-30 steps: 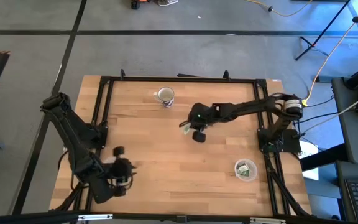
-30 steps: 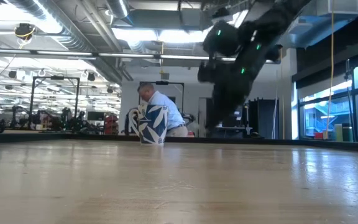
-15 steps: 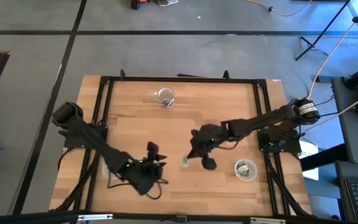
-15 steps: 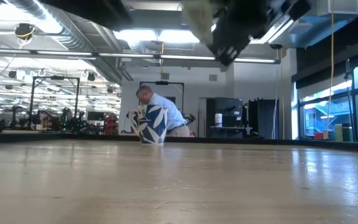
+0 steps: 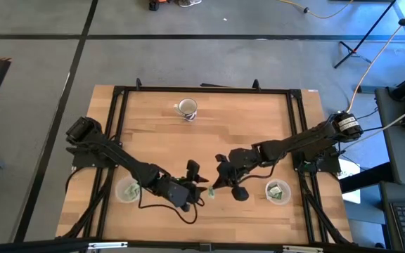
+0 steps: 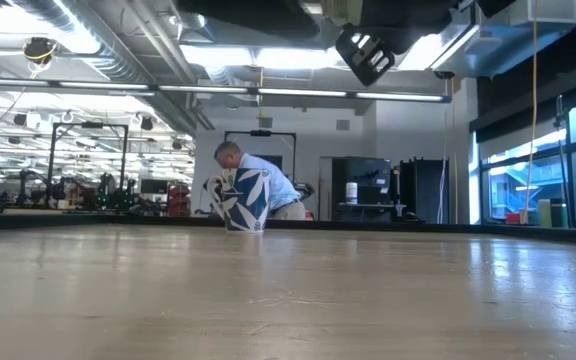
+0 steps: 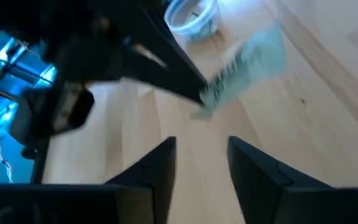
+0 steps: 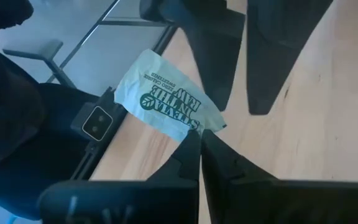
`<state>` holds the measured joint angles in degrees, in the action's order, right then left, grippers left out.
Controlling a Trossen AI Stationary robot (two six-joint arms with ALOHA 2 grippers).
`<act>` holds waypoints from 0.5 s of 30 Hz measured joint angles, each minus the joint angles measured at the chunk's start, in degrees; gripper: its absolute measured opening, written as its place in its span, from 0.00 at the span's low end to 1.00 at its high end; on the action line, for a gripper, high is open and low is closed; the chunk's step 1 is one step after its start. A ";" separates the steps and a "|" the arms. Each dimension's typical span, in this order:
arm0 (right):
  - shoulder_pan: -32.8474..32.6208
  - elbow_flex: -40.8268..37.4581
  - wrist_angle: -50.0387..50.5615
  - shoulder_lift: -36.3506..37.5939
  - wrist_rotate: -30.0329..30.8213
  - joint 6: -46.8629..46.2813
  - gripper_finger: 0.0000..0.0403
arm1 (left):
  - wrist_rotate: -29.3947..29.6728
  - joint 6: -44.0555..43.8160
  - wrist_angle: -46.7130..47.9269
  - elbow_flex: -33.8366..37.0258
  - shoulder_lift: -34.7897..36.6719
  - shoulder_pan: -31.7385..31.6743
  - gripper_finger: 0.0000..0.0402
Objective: Pick and place Stevia / Truvia into bins
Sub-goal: Put the light green stevia packet into the left transparent container
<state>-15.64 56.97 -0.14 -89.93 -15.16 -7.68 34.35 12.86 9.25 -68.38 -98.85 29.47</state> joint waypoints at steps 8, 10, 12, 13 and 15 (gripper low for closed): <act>0.00 0.00 0.02 0.00 0.00 -1.05 0.01 | -3.30 6.77 -4.84 0.00 0.00 -0.37 0.34; 0.02 0.00 0.03 0.00 0.00 -1.03 0.01 | -5.05 6.83 -5.70 0.00 0.00 -0.33 0.34; 0.02 0.02 0.00 0.00 0.01 -1.03 0.01 | -5.81 6.88 -6.70 0.00 0.00 -0.11 0.34; 0.02 0.02 0.01 0.00 0.02 -1.01 0.01 | -5.70 7.09 -7.08 0.00 0.00 0.09 0.34; 0.02 0.02 0.01 0.00 0.02 -0.99 0.01 | -5.42 8.10 -8.06 0.00 0.00 0.22 0.34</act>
<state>-15.62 56.99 -0.13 -89.93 -15.14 -8.67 28.93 20.95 1.19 -68.38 -98.85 29.69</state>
